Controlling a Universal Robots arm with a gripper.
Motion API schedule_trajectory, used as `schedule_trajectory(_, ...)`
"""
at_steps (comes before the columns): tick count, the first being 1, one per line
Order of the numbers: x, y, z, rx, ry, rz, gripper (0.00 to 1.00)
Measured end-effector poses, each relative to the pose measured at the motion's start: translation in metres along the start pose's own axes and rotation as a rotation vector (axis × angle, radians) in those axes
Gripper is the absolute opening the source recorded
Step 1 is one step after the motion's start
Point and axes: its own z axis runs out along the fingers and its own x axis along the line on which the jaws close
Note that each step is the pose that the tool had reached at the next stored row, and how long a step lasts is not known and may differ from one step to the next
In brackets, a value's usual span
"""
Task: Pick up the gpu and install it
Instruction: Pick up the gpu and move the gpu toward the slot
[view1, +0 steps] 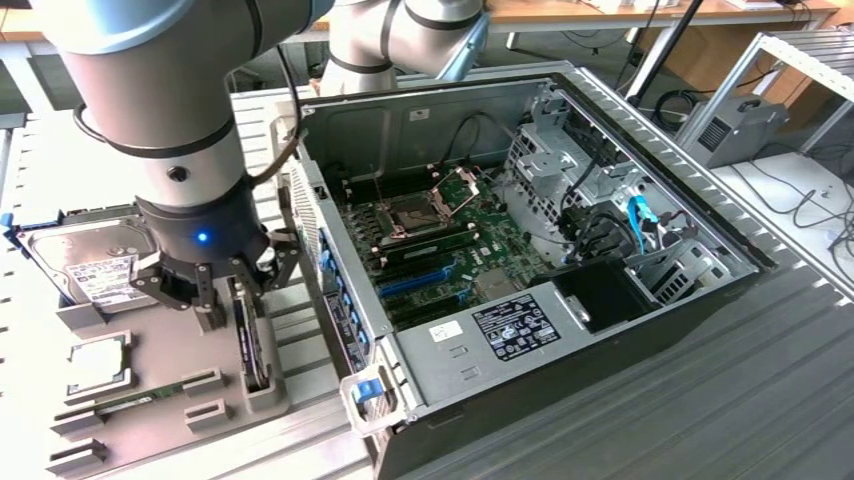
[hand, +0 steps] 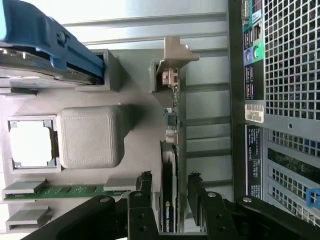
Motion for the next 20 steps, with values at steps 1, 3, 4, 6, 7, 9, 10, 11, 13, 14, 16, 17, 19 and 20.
schedule_trajectory(1,0.0,0.0014,0.0008,0.0002,-0.0001,0.0,0.42)
schedule_trajectory(3,0.001,0.0046,0.0027,0.0015,-0.0001,0.0,0.42)
schedule_trajectory(4,0.001,0.0062,0.0036,0.002,-0.0001,0.0,0.42)
schedule_trajectory(6,0.002,0.0092,0.0053,0.0029,-0.0003,0.0,0.42)
schedule_trajectory(7,0.002,0.011,0.0064,0.0035,-0.0003,0.0,0.42)
schedule_trajectory(9,0.003,0.0131,0.0086,0.0046,-0.0005,0.0,0.42)
schedule_trajectory(10,0.003,0.0138,0.0096,0.0052,-0.0004,0.0,0.42)
schedule_trajectory(11,0.003,0.0145,0.0105,0.0056,-0.0003,0.0,0.42)
schedule_trajectory(13,0.004,0.0161,0.0123,0.0063,-0.0003,0.0,0.42)
schedule_trajectory(14,0.004,0.017,0.0134,0.0064,-0.0004,0.0,0.42)
schedule_trajectory(16,0.004,0.0186,0.0152,0.0067,-0.0005,0.0,0.42)
schedule_trajectory(17,0.005,0.0197,0.0166,0.0072,-0.0005,0.0,0.42)
schedule_trajectory(19,0.005,0.0216,0.0192,0.0078,-0.0007,0.0,0.42)
schedule_trajectory(20,0.005,0.022,0.0201,0.008,-0.0006,0.0,0.42)
